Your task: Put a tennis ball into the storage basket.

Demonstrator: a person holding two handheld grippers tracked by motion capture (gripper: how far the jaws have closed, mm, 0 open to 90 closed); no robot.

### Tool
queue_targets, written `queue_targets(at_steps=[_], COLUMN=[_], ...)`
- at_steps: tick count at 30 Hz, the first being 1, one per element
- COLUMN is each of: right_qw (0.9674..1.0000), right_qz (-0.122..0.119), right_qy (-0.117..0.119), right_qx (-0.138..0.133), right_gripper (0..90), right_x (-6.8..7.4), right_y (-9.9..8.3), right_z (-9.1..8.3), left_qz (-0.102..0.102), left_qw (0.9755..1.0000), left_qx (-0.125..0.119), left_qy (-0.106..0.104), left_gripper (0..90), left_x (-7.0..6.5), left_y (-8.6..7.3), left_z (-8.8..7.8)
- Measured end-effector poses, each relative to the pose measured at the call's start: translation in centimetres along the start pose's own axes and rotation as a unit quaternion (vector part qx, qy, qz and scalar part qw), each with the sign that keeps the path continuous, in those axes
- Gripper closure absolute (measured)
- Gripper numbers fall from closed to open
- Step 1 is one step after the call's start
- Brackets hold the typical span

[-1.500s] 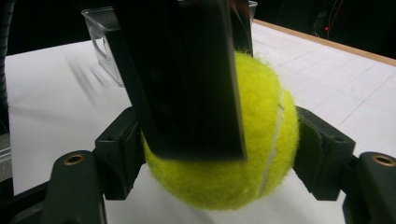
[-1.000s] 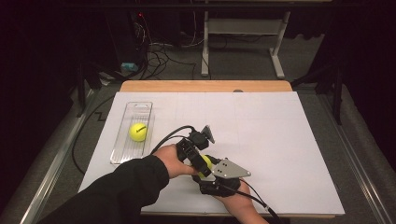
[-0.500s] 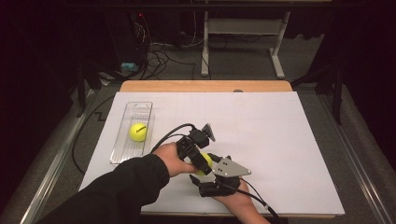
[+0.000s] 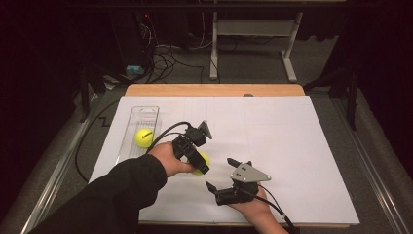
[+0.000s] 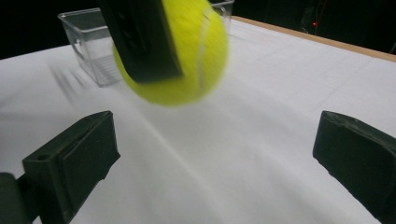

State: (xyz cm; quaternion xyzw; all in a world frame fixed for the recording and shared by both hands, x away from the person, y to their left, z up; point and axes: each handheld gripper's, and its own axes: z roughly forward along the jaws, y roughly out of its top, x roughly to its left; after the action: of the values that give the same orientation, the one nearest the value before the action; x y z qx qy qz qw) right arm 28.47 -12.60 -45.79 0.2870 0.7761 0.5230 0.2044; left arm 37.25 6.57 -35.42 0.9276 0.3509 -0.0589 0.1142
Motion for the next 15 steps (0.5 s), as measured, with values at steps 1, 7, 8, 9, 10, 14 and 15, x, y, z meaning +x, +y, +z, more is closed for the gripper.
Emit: queue_targets(at_steps=[1, 7, 8, 9, 10, 14, 15], right_qw=[1.0, 0.9997, 0.9996, 0.9993, 0.9992, 0.9984, 0.9984], right_qz=[0.003, 0.007, 0.007, 0.01, 0.011, 0.016, 0.016], right_qy=[-0.002, -0.022, -0.026, -0.035, -0.038, -0.054, -0.054], right_qx=[0.001, 0.004, 0.004, 0.004, 0.004, 0.001, 0.001], right_gripper=[0.0, 0.0, 0.0, 0.0, 0.0, 0.0, 0.0], right_x=[-0.3, -1.7, -2.0, -2.5, -2.8, -4.0, -4.0], right_y=[-0.1, -0.7, -0.7, -0.9, -0.9, -1.2, -1.2], right_z=[-0.2, -1.1, -1.3, -1.7, -2.0, -3.0, -3.0], left_qz=[-0.004, -0.021, -0.028, -0.033, -0.038, -0.056, -0.056], left_qw=[1.0, 0.9997, 0.9995, 0.9993, 0.9991, 0.9982, 0.9982], left_qx=[-0.004, 0.0, 0.001, 0.0, 0.001, -0.003, -0.003], left_qy=[0.002, 0.015, 0.017, 0.019, 0.02, 0.022, 0.022], left_gripper=[26.8, 26.8, 26.8, 26.8, 26.8, 26.8, 26.8], left_x=[0.2, 2.2, 2.6, 3.0, 3.4, 5.1, 5.1], left_y=[-0.1, -1.3, -1.5, -1.8, -2.0, -3.3, -3.3], left_z=[-0.1, -1.2, -1.4, -1.5, -1.7, -2.7, -2.7])
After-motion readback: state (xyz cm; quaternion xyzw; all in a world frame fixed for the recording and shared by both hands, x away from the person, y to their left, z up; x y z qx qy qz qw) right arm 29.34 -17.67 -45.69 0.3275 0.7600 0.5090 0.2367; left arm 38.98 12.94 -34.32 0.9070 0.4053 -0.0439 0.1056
